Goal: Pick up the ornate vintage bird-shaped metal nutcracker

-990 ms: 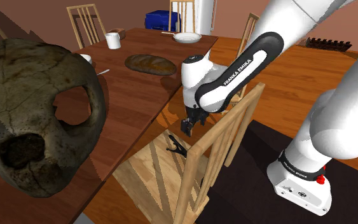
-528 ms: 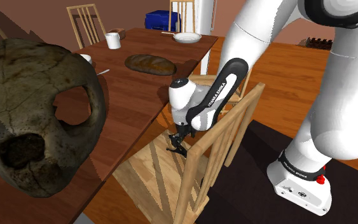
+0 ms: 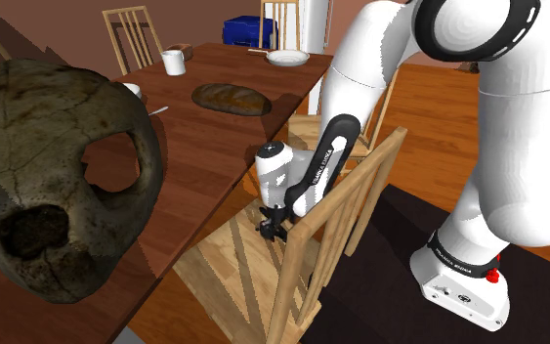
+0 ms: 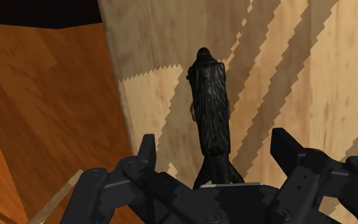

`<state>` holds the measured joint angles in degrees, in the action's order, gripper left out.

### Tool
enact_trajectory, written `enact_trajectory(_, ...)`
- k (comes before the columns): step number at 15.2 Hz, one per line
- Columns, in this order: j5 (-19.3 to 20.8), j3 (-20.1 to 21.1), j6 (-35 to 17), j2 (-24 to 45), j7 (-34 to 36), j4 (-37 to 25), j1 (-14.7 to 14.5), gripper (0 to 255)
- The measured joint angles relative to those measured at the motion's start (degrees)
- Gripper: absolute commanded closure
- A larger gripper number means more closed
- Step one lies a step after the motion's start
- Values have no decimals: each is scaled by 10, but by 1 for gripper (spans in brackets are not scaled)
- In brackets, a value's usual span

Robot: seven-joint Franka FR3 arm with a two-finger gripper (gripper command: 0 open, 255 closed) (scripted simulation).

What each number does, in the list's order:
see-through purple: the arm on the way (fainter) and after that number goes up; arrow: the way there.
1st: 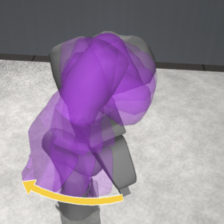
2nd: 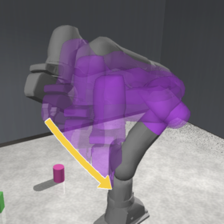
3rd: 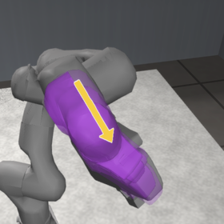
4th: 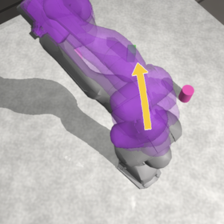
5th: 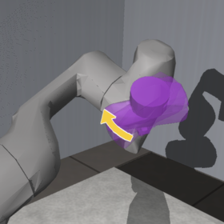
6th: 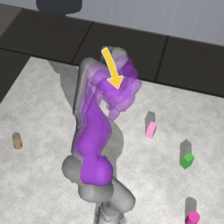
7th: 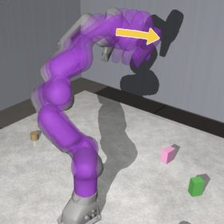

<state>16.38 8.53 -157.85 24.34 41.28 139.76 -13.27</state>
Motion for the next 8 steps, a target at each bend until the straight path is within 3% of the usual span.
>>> enact_trajectory(2, 5, -5, -8, 10, 4, -3, -3, 0)
enact_trajectory(3, 5, -5, -9, 12, 5, -3, -4, 255)
enact_trajectory(8, 6, -6, -10, 13, 5, -3, -5, 255)
